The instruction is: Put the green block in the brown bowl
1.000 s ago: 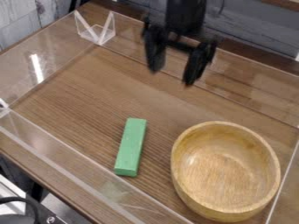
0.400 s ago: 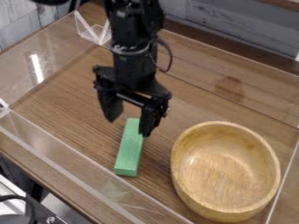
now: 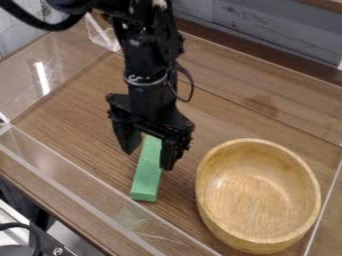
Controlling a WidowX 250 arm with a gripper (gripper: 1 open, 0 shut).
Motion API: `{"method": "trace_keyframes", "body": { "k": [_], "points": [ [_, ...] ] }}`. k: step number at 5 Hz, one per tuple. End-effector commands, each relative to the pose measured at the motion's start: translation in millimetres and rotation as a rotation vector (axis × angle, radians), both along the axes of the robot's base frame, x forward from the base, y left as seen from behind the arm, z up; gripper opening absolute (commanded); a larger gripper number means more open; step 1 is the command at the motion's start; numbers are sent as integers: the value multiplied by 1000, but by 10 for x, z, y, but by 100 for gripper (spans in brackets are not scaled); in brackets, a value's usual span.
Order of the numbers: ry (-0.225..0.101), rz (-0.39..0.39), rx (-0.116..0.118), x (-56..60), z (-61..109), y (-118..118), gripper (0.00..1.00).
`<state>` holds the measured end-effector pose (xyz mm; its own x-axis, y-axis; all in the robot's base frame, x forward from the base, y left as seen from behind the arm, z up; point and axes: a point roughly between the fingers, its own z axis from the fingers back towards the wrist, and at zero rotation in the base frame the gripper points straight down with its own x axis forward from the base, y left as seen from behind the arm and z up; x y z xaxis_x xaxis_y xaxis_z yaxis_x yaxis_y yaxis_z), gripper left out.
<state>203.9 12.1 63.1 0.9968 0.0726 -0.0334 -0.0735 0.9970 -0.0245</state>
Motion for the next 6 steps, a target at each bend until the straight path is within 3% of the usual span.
{"method": "trace_keyframes", "body": {
  "k": [1, 6],
  "points": [
    [-32, 2, -2, 43, -18, 2, 100],
    [-53, 2, -16, 85, -228, 15, 100]
  ]
}}
